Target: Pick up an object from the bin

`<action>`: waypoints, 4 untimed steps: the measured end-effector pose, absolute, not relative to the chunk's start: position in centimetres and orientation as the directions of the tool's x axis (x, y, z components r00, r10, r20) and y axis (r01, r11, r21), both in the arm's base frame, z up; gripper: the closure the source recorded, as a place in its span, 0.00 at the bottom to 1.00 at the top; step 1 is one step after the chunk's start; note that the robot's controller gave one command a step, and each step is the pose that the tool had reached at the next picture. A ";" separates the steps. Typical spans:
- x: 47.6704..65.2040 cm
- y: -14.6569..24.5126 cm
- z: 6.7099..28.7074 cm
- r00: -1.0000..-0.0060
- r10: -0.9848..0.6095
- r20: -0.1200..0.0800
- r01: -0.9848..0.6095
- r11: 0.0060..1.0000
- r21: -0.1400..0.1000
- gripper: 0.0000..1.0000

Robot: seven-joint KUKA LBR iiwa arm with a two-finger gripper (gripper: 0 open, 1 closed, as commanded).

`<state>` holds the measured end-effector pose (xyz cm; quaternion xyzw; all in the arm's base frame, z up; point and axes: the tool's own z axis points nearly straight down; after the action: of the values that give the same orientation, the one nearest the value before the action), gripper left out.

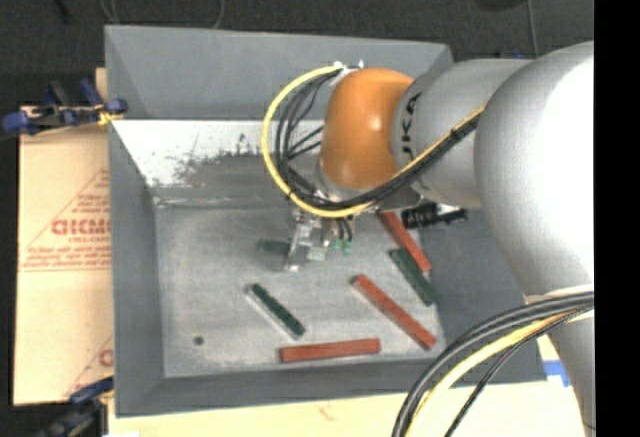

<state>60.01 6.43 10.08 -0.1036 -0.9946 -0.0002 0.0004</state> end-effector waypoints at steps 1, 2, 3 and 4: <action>60.2 6.4 11.4 -0.979 0.206 -0.005 0.206 0.979 0.002 1.00; 60.2 6.4 12.1 -0.979 0.205 -0.007 0.205 0.979 0.003 1.00; 60.1 6.4 12.7 -0.979 0.205 -0.003 0.205 0.979 0.002 1.00; 60.1 6.4 14.0 -0.979 0.204 0.002 0.204 0.979 0.000 1.00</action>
Offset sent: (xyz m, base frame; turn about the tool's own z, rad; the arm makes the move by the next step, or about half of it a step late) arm -0.0001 0.0000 0.0208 0.0000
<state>60.05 6.37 13.98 -0.1027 -0.9947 -0.0002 0.0008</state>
